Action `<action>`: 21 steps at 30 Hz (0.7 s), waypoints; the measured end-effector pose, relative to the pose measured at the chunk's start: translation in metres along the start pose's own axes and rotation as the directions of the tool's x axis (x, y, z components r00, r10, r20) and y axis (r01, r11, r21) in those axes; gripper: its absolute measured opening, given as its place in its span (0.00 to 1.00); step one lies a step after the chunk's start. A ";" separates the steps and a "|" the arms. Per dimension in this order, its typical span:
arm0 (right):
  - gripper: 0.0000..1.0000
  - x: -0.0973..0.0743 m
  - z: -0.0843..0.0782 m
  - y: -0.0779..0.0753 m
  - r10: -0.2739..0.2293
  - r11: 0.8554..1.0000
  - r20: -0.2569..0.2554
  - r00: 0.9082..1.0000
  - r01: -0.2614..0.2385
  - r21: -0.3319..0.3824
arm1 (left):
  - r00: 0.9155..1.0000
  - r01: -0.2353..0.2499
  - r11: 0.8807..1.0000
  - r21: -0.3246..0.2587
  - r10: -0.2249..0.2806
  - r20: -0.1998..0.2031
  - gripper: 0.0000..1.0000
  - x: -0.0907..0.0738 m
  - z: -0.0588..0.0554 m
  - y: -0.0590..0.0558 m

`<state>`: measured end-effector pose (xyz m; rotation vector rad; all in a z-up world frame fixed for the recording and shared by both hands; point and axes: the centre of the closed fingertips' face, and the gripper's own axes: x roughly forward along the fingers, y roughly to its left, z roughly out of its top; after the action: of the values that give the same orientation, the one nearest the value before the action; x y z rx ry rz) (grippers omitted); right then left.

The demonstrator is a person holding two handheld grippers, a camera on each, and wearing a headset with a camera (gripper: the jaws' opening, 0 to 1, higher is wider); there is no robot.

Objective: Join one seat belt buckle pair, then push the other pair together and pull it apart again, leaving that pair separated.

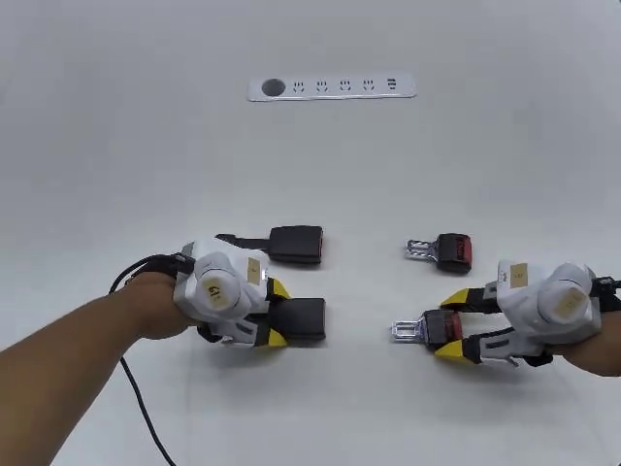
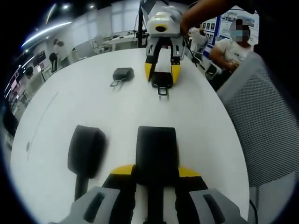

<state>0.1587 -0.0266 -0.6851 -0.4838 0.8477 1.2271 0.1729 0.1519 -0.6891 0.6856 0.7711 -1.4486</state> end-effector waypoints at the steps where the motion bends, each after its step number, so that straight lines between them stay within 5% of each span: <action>1: 0.35 0.002 0.002 0.000 0.001 1.000 0.003 1.000 -0.001 0.004 | 1.000 -0.001 1.000 -0.003 0.001 0.002 0.33 0.000 0.000 0.000; 21: 0.35 0.040 0.048 0.002 -0.004 1.000 0.058 0.998 0.005 -0.001 | 1.000 -0.003 1.000 -0.010 0.003 -0.009 0.33 0.002 0.000 0.000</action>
<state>0.1746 0.0332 -0.6867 -0.4488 0.7966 1.2318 0.1726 0.1504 -0.6905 0.6856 0.7829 -1.4388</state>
